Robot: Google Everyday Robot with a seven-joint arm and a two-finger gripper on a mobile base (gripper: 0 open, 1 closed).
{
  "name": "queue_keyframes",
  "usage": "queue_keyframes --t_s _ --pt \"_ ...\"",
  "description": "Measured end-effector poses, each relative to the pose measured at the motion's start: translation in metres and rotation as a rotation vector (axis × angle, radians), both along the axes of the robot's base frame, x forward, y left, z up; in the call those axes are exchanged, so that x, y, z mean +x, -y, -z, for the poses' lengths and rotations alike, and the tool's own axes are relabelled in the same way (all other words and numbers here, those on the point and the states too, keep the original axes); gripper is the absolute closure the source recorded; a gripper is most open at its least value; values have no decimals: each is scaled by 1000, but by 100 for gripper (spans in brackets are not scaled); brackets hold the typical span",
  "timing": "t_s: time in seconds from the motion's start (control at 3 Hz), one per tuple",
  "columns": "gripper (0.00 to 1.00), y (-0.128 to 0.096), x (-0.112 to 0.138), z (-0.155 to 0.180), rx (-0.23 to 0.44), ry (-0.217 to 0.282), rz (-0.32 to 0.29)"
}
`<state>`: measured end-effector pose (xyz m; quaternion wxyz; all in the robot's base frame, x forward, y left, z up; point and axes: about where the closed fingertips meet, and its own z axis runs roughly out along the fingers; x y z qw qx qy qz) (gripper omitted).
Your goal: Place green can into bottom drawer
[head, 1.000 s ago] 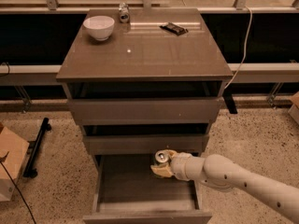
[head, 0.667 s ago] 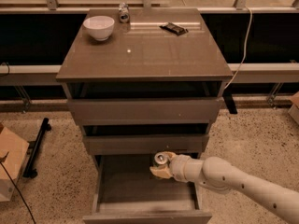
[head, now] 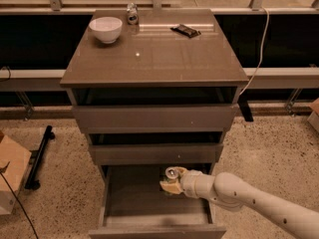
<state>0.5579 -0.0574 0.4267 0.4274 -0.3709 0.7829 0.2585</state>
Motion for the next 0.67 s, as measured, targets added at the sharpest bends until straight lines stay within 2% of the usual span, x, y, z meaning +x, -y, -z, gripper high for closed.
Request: queue_keyframes --t_s 0.33,0.67 --pt "100 -3 0 4 11 -8 -8" --pt "100 -13 10 31 -18 10 -15"
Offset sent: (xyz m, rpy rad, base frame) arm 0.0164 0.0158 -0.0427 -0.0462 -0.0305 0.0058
